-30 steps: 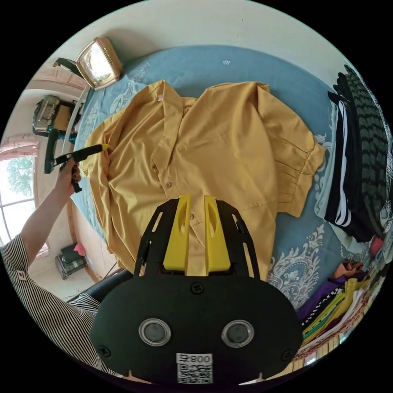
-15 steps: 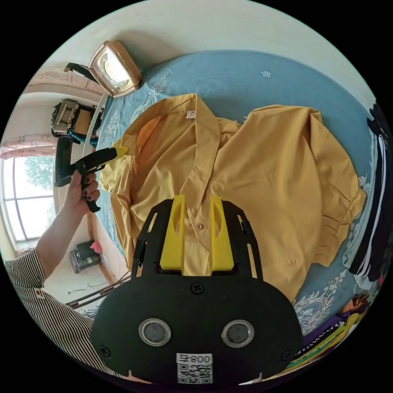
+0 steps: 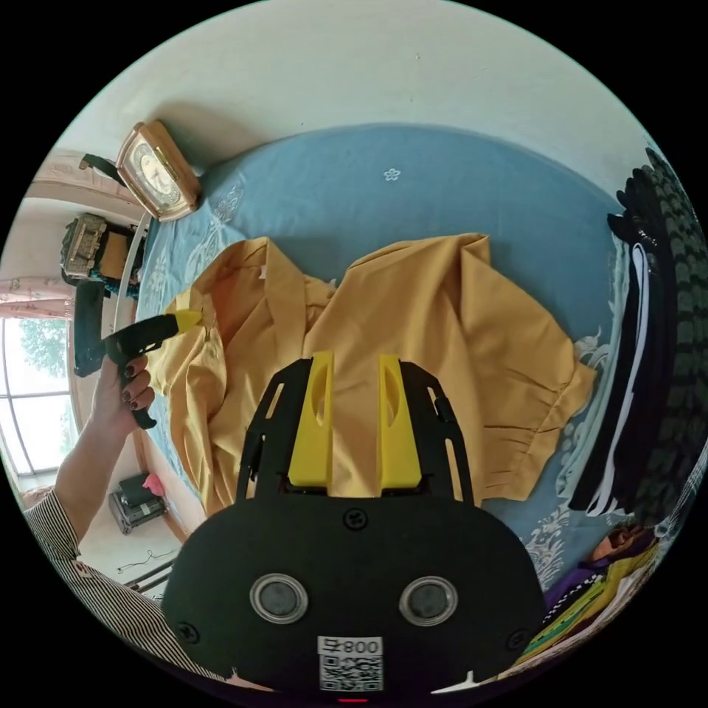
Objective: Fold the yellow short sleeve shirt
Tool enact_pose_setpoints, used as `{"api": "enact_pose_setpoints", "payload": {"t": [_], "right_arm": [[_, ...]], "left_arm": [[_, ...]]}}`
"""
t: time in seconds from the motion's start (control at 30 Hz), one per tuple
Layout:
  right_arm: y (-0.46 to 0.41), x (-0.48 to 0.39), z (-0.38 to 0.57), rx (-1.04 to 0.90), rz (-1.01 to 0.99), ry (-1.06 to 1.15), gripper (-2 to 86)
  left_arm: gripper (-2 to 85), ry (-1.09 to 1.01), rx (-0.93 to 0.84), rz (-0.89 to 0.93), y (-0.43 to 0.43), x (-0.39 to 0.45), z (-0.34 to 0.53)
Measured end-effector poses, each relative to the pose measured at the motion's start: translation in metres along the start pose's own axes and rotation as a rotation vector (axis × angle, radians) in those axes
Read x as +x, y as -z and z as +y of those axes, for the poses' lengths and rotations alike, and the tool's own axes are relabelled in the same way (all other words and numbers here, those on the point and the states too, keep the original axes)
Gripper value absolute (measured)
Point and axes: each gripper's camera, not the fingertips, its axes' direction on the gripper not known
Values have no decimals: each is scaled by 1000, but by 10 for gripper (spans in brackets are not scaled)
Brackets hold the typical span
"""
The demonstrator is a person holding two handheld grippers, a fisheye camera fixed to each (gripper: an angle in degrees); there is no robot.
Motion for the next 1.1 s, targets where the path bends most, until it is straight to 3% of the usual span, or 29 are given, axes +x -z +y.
{"api": "enact_pose_setpoints", "payload": {"t": [0.27, 0.5, 0.63, 0.93, 1.1], "right_arm": [[27, 16, -11, 84, 180, 7, 101], [21, -1, -18, 75, 322, 87, 99], [-4, -16, -16, -21, 441, 134, 37], [19, -5, 5, -13, 511, 16, 4], [20, -4, 21, -16, 458, -46, 20]], "left_arm": [[38, -66, 117, -19, 35, 3, 52], [39, 71, 186, -225, 64, -36, 87], [22, 133, 99, -363, 45, -50, 92], [5, 118, 97, -595, 47, -44, 119], [7, 139, 112, -586, 55, -50, 147]]}}
